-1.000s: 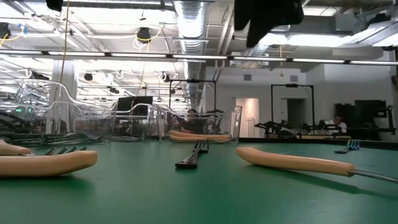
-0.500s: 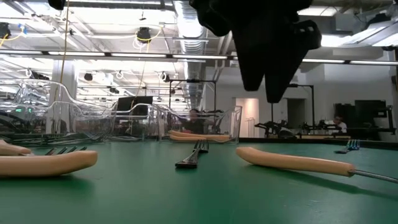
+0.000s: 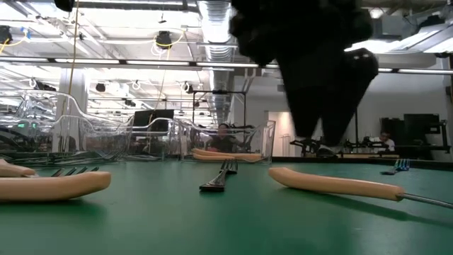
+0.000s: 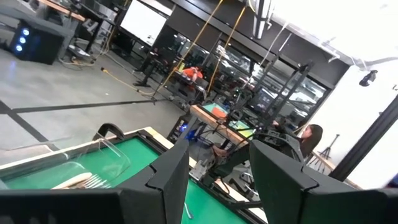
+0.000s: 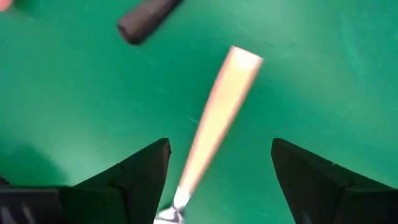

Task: Sort silverware by color (type)
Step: Put the yellow fork into the top right transparent bin

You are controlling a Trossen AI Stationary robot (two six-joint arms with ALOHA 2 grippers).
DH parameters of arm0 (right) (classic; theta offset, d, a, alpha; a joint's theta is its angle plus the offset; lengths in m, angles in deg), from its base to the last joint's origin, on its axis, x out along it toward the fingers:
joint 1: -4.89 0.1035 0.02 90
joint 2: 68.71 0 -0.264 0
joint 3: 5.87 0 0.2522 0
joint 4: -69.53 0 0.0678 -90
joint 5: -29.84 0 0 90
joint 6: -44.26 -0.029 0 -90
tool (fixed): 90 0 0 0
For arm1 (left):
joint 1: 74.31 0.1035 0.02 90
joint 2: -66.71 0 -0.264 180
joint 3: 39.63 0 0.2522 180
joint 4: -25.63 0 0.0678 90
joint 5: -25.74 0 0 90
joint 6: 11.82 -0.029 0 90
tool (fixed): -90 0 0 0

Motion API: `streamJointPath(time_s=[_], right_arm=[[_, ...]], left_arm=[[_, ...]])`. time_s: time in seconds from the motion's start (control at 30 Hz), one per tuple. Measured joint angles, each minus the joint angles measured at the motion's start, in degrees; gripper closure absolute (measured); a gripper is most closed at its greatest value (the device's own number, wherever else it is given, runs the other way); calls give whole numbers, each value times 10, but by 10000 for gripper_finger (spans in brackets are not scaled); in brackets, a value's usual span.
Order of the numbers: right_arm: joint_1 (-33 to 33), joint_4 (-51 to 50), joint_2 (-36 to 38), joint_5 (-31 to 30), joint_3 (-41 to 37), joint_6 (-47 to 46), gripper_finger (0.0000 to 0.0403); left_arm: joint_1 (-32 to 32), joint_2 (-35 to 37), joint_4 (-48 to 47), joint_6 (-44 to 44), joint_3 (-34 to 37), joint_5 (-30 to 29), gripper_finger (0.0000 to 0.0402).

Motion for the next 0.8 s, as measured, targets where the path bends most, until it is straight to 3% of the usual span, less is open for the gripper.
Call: streamJointPath(time_s=[0.37, 0.8], right_arm=[[-2, 168, 61, 15, -157, -34, 101], [-18, 148, 35, 14, -158, 28, 101]], left_arm=[[0, 0, 3, 14, 0, -37, 249], [0, 0, 1, 20, 0, -61, 249]])
